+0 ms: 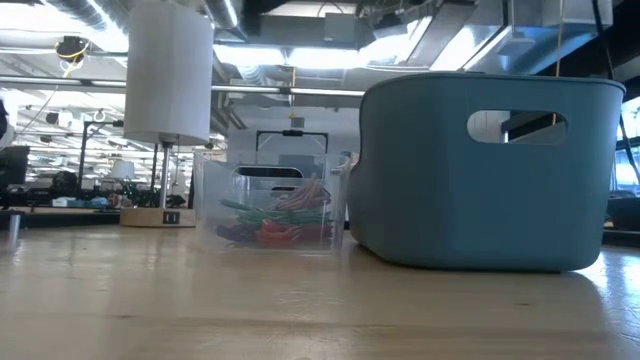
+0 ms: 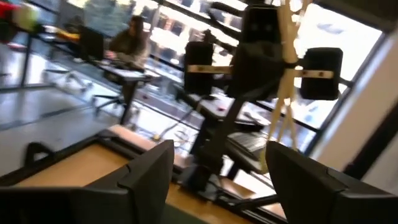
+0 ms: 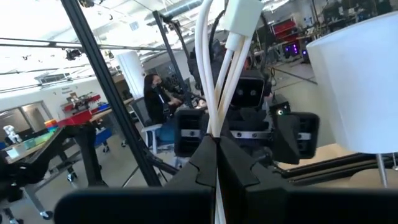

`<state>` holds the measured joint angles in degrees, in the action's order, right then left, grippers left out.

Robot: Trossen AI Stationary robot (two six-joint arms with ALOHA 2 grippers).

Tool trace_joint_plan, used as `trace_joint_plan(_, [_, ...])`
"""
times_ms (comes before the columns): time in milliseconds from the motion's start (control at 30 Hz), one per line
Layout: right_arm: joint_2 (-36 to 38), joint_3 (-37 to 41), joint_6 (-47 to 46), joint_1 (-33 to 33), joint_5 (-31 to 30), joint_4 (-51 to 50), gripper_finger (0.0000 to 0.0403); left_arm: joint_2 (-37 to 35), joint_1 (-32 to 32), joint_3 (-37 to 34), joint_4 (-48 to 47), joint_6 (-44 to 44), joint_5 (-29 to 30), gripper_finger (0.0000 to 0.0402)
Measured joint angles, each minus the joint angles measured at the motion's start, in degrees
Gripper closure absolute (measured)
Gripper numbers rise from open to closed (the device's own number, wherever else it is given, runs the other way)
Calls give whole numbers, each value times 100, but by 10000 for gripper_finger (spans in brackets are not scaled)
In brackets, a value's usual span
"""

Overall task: Pick & Place USB Port
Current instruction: Put the white charger cable into the white transparent bin

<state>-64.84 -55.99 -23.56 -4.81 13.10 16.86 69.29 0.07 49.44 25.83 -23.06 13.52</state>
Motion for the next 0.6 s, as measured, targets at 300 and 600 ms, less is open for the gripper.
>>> trace_joint_plan(300, [-65, -22, -1, 26, 2, 11, 403, 1106, 212, 1089, 19, -18, -1379, 153])
trace_joint_plan(600, [-65, -26, 0, 26, 17, 10, 403, 1935, 235, 1988, 13, -21, -1947, 151])
